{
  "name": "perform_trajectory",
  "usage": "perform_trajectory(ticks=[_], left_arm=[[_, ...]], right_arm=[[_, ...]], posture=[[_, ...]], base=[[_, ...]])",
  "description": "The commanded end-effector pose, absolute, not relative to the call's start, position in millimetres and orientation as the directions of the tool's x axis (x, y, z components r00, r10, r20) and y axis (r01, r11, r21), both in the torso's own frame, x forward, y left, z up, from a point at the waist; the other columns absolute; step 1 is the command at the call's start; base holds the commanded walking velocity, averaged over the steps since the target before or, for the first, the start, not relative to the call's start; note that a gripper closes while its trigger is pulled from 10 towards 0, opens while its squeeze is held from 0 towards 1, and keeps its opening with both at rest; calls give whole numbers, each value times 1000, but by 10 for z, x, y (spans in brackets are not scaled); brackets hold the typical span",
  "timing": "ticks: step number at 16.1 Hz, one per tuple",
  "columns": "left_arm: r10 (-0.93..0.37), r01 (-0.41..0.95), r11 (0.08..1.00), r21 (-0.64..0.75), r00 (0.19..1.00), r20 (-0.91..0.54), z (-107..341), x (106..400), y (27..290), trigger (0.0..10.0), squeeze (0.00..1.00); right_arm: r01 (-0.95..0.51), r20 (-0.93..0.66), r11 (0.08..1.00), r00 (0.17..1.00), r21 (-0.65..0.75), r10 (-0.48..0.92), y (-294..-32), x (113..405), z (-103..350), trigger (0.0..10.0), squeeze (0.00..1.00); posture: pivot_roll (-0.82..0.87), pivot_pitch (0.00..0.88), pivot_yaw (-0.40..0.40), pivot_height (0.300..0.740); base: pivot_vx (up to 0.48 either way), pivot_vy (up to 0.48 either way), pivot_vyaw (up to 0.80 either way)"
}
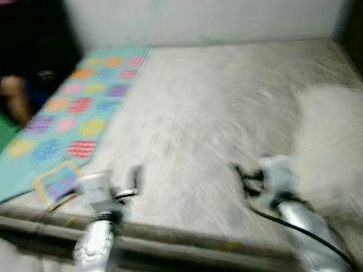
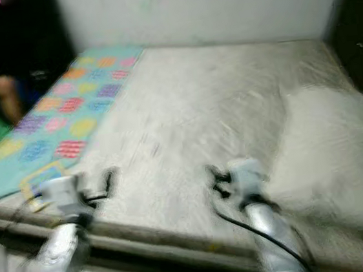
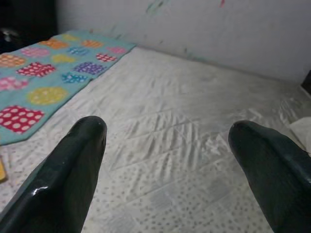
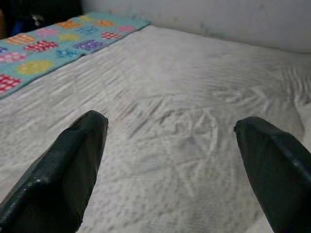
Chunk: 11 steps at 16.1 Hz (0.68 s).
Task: Clean up the room
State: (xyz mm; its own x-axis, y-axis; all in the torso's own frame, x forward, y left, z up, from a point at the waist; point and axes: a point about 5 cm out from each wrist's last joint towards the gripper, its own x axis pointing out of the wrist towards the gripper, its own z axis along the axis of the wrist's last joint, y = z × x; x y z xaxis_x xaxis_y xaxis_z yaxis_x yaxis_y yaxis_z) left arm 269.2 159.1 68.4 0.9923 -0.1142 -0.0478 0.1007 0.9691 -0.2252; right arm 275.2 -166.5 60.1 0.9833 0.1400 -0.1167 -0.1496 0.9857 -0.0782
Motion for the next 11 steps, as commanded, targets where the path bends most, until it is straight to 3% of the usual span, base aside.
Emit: perform_trajectory(ticks=[1, 11], left_arm=[[-74, 61, 978, -201, 996, -56, 684, 2669, 1756, 10000, 0], [-63, 44, 979, -198, 994, -89, 647, 2684, 1764, 10000, 0]], right_arm=[[-190, -80, 980, 980, -61, 185, -1504, 2807, 691, 10000, 0], [-190, -87, 980, 979, -61, 185, -1504, 2810, 686, 10000, 0]], posture=[[-97, 0, 46, 740], [-100, 0, 47, 740]], base=[[416, 0, 0], [30, 0, 0]])
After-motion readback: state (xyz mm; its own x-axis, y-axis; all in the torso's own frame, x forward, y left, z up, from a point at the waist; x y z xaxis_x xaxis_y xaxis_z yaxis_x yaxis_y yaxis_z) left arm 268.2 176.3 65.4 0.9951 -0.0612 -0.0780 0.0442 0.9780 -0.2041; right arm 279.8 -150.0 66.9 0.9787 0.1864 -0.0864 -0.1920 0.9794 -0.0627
